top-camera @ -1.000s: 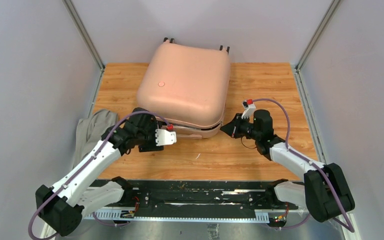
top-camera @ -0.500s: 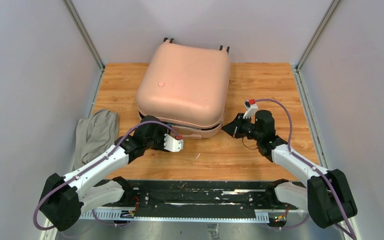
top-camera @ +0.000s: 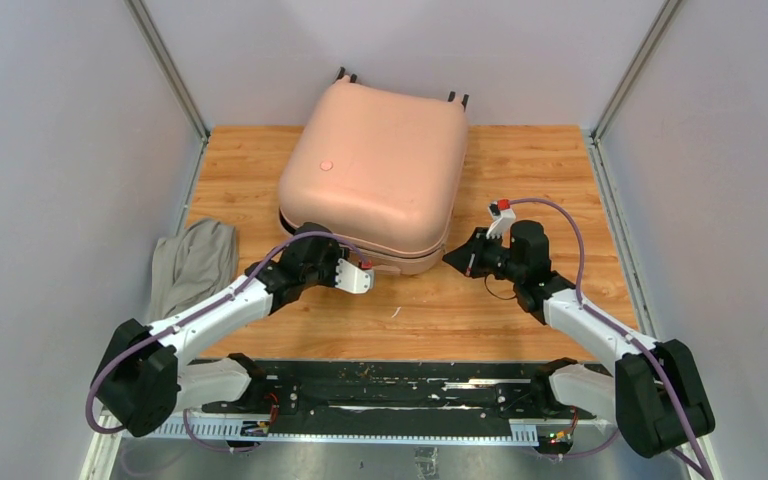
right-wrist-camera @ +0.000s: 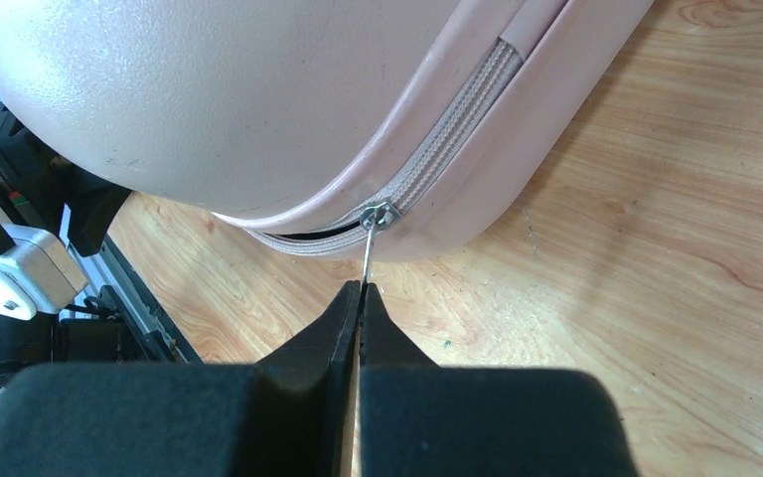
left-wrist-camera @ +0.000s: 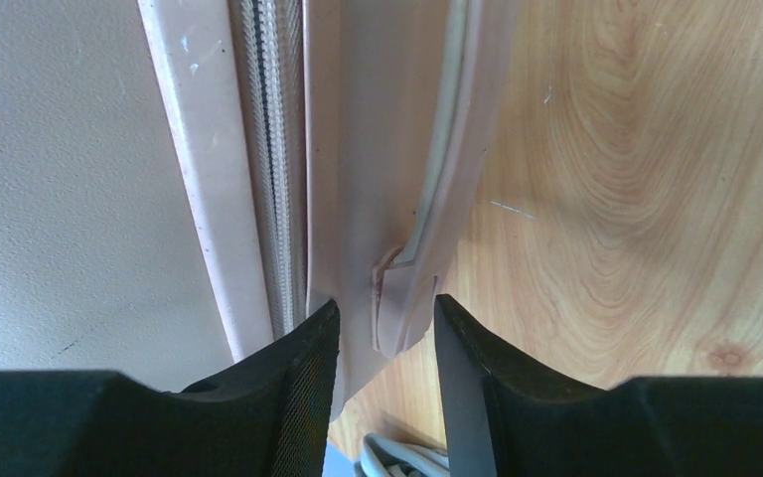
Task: Pack the luggage
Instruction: Zip the luggage at the center of the board.
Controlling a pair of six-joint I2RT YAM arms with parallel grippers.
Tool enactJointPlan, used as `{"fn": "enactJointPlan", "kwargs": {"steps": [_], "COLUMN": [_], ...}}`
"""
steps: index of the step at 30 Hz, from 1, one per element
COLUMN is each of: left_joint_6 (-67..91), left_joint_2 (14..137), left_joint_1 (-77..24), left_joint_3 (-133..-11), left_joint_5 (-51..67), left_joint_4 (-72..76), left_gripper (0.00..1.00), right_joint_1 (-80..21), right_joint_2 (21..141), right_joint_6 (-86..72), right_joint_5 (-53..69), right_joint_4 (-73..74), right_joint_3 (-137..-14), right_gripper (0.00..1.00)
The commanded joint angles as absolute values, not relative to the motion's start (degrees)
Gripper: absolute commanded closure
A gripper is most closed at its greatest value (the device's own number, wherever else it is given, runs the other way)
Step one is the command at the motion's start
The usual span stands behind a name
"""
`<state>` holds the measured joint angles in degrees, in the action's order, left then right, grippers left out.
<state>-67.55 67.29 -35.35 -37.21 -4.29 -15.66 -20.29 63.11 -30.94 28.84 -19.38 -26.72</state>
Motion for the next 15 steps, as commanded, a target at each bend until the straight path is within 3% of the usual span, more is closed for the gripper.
{"fn": "enactJointPlan", "kwargs": {"steps": [1,7,15], "left_joint_6": [-68.1,-68.1,-64.3], "left_joint_2": [69.9,68.1,69.1], "left_joint_1": [-37.0,-37.3,-37.4], "left_joint_3": [-37.3,-36.9,-37.8], "left_joint_5": [3.2,5.2,4.4], "left_joint_4": [-16.6,-20.6,-16.4], "left_gripper": [0.56,0.51,0.34], "right_joint_1": [-22.0,-21.9,-22.0], "right_joint_2": [61.5,62.5,62.1], "right_joint_6": [-32.1,-31.8,-31.9], "right_joint_5": [34.0,34.1,34.6], "right_joint_4": [-18.5,-18.3,-18.0], "right_joint_3": [-27.4,-28.1,-28.9], "right_gripper": [1.00,1.00,1.00]}}
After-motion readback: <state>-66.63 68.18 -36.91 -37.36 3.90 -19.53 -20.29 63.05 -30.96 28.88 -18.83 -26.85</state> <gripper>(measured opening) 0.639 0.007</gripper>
